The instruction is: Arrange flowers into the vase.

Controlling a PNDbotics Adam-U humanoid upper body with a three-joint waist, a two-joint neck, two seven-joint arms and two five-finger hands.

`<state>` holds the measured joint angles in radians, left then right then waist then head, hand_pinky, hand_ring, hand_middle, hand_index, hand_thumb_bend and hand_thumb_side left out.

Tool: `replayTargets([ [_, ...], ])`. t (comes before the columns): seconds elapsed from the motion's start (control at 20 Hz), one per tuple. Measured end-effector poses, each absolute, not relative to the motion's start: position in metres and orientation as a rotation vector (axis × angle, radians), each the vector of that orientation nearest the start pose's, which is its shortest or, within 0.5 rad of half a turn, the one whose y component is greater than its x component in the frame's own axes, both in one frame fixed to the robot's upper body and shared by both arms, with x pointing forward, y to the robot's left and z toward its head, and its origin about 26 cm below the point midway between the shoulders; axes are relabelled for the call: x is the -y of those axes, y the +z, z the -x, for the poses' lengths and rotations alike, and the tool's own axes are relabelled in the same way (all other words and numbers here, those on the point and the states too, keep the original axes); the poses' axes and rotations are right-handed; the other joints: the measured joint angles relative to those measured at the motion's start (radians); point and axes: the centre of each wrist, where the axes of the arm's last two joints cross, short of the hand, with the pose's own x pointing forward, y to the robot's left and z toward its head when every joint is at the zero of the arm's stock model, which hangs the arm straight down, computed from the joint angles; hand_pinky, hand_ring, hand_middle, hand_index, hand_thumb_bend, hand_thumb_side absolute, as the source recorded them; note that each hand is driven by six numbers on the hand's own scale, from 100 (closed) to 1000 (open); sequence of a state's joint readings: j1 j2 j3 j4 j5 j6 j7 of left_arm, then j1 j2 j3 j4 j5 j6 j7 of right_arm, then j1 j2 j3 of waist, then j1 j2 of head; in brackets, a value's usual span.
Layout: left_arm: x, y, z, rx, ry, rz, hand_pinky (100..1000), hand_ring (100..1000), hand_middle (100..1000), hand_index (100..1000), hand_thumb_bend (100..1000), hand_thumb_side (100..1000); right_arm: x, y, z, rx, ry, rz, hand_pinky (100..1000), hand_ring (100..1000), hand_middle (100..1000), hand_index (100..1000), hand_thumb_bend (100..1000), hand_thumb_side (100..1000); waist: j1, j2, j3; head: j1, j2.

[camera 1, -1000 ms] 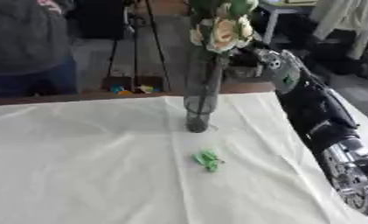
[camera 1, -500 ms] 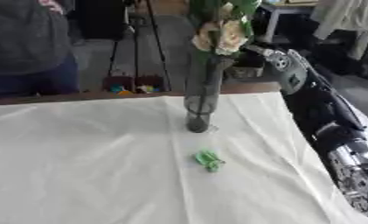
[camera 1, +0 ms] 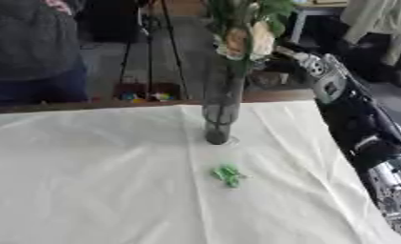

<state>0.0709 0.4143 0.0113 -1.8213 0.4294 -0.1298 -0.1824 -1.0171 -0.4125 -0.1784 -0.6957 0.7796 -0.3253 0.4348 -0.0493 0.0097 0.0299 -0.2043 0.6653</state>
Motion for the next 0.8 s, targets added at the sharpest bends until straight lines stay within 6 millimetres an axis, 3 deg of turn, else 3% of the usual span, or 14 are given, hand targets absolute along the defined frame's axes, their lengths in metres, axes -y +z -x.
replayTargets([
  [0.8, -0.331, 0.070, -0.256, 1.861, -0.206, 0.189, 557, 412, 308, 583, 640, 1000, 0.358, 0.185, -0.481, 1.547, 1.151, 0.612, 1000, 966, 942, 920, 683, 898, 0.001, 0.000, -0.005, 0.000, 0.000],
])
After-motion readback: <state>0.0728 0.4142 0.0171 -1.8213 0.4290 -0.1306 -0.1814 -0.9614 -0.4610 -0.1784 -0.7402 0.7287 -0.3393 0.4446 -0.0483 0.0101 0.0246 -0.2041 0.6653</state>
